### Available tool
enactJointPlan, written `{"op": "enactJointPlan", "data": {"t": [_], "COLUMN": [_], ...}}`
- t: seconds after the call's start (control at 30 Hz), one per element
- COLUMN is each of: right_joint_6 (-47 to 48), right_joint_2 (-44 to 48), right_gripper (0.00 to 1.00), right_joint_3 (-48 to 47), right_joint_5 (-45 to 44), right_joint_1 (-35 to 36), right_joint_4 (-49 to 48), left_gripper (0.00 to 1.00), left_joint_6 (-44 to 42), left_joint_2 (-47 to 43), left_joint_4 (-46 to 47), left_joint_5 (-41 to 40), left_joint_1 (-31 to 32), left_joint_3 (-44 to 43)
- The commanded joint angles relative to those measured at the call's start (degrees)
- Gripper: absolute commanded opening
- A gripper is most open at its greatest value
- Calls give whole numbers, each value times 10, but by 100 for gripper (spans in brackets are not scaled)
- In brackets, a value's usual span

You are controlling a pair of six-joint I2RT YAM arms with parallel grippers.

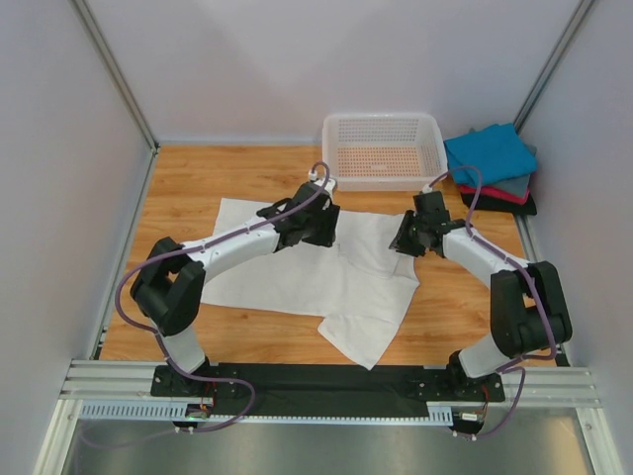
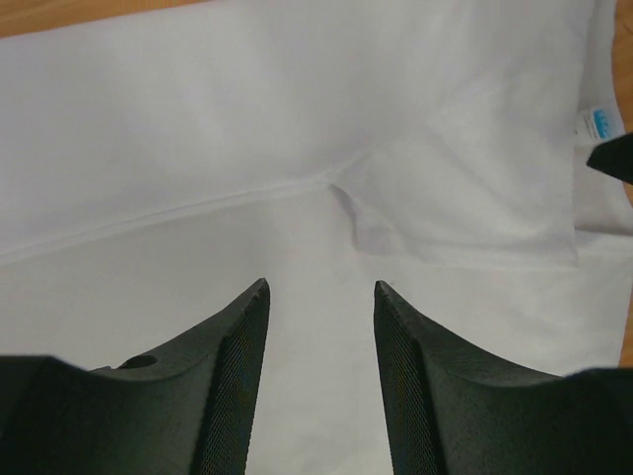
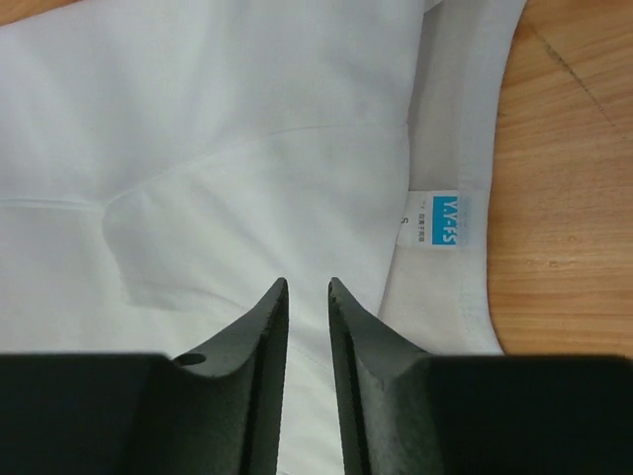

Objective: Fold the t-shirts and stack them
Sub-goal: Fold the tshirt

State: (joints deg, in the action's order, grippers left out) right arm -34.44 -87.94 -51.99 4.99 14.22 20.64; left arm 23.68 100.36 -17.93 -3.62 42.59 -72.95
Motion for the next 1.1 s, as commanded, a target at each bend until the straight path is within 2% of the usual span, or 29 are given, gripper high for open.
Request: {"op": "enactJointPlan", "data": {"t": [0.0,0.07,0.13,0.17,0.3,0.53,0.73,1.07], "right_joint_6": [-6,-12,-11,-12,-12,-27,-31,-6], "right_joint_2": [-5,-17,-43,-53,-118,-193,-228,-297], "right_gripper": [24,13,5,4,0,0,1,0], "right_joint_3": [-37,-56,-95,-109,-159,-185,-195,-295], "right_joint_5": [-18,-49,-91,-101,-119,-102,-118,-158], "right_joint_1": [-1,-1,-1,-1,-1,-1,-1,-12], "right_joint_4": [-7,-1,14,20,33,51,70,136], "left_gripper": [53,51,37,30,17,17,11,9], "left_joint_6": [85,114,130,142,140,148,167,189], "left_joint_2": [-30,-24,-11,0,33,75,132,180], "left_joint_4": [-1,-10,-21,-23,-31,-50,-80,-103], "left_joint_5": [-80,-78,-69,-60,-30,-26,1,10], "left_joint_1": [-38,-79,-110,-139,-196,-274,-319,-341], "left_joint_3": [3,-3,-10,-14,-29,-49,-95,-125]}}
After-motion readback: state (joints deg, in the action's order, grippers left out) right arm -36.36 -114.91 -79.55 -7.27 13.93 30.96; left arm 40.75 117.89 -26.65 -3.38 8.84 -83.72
